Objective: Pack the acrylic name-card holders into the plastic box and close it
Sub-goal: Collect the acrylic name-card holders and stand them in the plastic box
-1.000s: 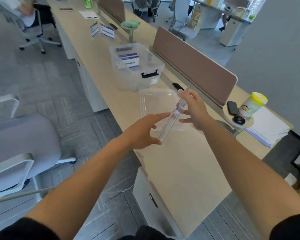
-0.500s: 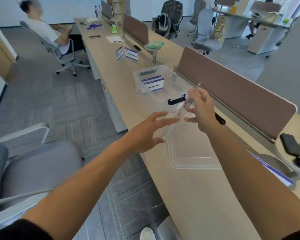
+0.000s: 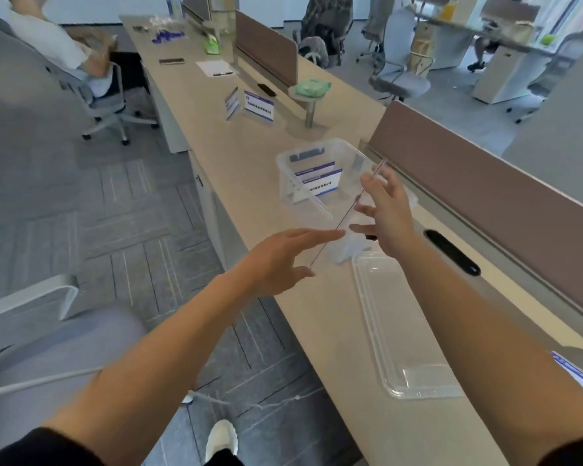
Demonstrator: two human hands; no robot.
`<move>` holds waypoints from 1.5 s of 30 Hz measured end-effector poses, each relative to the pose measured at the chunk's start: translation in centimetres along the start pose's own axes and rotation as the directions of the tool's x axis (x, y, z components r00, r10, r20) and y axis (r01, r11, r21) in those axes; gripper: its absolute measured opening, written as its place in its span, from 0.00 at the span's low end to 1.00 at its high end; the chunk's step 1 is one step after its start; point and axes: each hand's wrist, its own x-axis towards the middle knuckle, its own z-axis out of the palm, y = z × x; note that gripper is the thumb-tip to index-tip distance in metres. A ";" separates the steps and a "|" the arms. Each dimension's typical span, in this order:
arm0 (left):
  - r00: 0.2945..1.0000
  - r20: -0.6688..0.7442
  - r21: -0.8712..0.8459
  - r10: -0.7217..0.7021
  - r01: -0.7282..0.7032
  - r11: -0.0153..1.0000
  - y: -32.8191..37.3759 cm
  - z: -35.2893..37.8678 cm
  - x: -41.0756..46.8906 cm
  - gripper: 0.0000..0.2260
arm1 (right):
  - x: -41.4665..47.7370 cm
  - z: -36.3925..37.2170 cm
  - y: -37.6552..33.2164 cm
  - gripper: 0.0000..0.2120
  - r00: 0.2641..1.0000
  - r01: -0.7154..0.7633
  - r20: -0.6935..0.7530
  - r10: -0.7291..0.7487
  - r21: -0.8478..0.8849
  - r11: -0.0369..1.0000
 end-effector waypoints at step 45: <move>0.844 0.361 -0.142 0.396 -0.370 0.918 -35.1 -4.5 49.8 0.22 | 36.0 4.4 6.7 0.26 0.717 -0.214 -0.622 0.314 0.233 0.949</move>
